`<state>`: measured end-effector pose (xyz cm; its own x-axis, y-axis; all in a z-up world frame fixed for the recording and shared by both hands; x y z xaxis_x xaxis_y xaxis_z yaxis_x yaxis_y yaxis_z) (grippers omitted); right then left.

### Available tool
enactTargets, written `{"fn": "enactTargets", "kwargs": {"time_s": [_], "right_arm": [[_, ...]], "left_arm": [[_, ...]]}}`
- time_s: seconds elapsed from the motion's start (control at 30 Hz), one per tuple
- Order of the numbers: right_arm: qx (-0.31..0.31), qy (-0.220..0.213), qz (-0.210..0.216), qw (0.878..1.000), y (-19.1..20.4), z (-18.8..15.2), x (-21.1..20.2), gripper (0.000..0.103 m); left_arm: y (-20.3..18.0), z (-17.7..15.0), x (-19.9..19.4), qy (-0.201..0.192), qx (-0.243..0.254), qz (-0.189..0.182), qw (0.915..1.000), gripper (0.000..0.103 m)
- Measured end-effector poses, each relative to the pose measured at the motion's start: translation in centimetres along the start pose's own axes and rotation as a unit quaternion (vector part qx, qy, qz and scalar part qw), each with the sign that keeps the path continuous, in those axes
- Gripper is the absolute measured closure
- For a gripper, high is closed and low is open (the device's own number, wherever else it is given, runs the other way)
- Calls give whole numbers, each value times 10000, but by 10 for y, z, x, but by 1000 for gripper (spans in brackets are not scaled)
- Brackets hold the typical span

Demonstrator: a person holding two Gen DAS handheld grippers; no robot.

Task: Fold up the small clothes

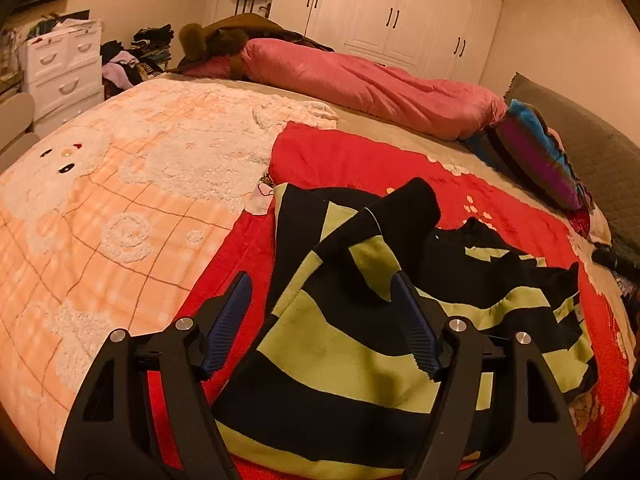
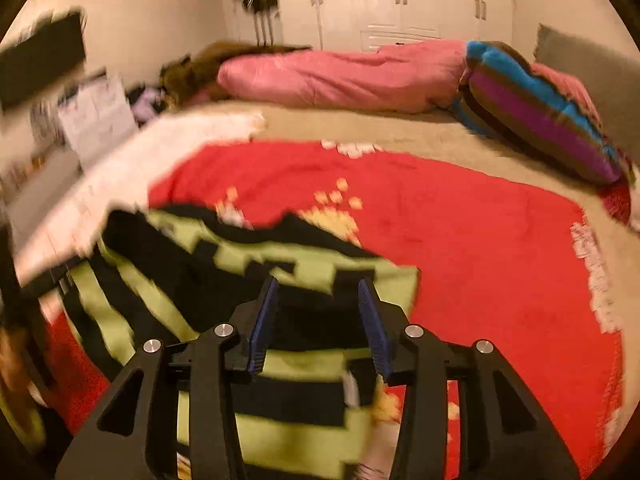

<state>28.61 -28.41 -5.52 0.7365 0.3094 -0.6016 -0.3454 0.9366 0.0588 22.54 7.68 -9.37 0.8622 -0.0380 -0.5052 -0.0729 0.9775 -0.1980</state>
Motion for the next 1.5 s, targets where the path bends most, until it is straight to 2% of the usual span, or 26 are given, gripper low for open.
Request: {"fn": "enactTargets", "kwargs": {"time_s": [0.07,0.13,0.2,0.27,0.3,0.37,0.4,0.47,0.6,0.7,0.8,0.87,0.93,1.0,1.07,1.1,1.13,1.2,1.27,1.3,1.37,1.4,1.43,1.47,1.5], "right_arm": [[-417,129,-132,9990,7,-12,4,53],[-556,234,-270,9978,12,-22,18,46],[-466,393,-526,9968,10,-27,34,37],[-202,501,-549,9970,6,-31,50,37],[-24,553,-443,9975,2,-33,57,41],[205,602,-342,9974,-3,-36,66,63],[279,650,-436,9965,-7,-38,69,84],[573,616,-394,9957,-17,-37,67,90],[1435,264,-171,9892,-51,-24,53,91],[1706,383,-247,9843,-65,-29,63,91],[1597,605,-366,9846,-61,-39,72,82],[1559,499,-463,9854,-61,-39,67,77],[1522,260,-516,9867,-58,-36,51,60],[1388,99,-511,9890,-54,-34,40,55],[1198,29,-466,9917,-47,-34,33,54],[1111,51,-419,9929,-43,-35,32,51],[1048,92,-410,9936,-40,-36,33,47],[983,142,-433,9941,-36,-39,35,47],[1020,229,-445,9935,-35,-41,40,47],[1089,301,-446,9926,-36,-43,44,46],[1139,400,-480,9915,-35,-45,51,40],[1121,432,-512,9914,-35,-45,53,40],[1107,446,-519,9915,-34,-45,55,40],[1099,455,-531,9915,-34,-45,57,40],[1085,470,-534,9915,-33,-45,60,40]], "left_arm": [[-3,0,0,1,85,20,10000,35],[-5,-1,0,-12,131,4,9999,33],[-7,-3,1,-5,193,-3,9998,32],[-10,-4,2,-4,269,3,9996,32],[-11,-4,3,1,294,1,9996,32],[-12,-5,5,22,322,-17,9995,31],[-13,-6,5,30,329,-19,9995,30],[-12,-6,6,43,333,-13,9994,30],[-10,-6,7,60,242,-21,9997,29],[-9,-6,9,91,213,10,9997,27],[-9,-4,8,40,254,32,9997,24],[-10,-2,8,-1,305,61,9995,23],[-11,1,9,-5,404,101,9991,22],[-14,6,11,-39,578,179,9982,22],[-19,13,13,-101,787,233,9966,20],[-22,16,14,-125,870,238,9958,17],[-26,19,17,-114,947,236,9952,9],[-39,24,25,-53,1166,195,9930,10],[-56,23,38,102,1579,323,9869,10],[-64,20,48,261,1867,432,9811,10],[-80,9,71,612,2494,721,9638,9],[-85,5,78,687,2678,773,9579,9],[-89,2,84,703,2753,777,9556,9],[-91,0,89,735,2662,666,9588,12],[-91,-2,91,725,2435,487,9660,16]]}}
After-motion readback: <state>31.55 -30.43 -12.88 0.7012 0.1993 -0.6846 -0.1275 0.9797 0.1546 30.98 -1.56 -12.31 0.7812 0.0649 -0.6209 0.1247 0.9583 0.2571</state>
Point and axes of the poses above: each gripper's, at about its wrist camera, not at the fingertips, and x roughly the way its jaws point, y to its left, z to its top, the point moved 3 cm from there along x, roughly the way its jaws point, and after that the axes turned 8 degrees about -y, right-handed, at the moved point
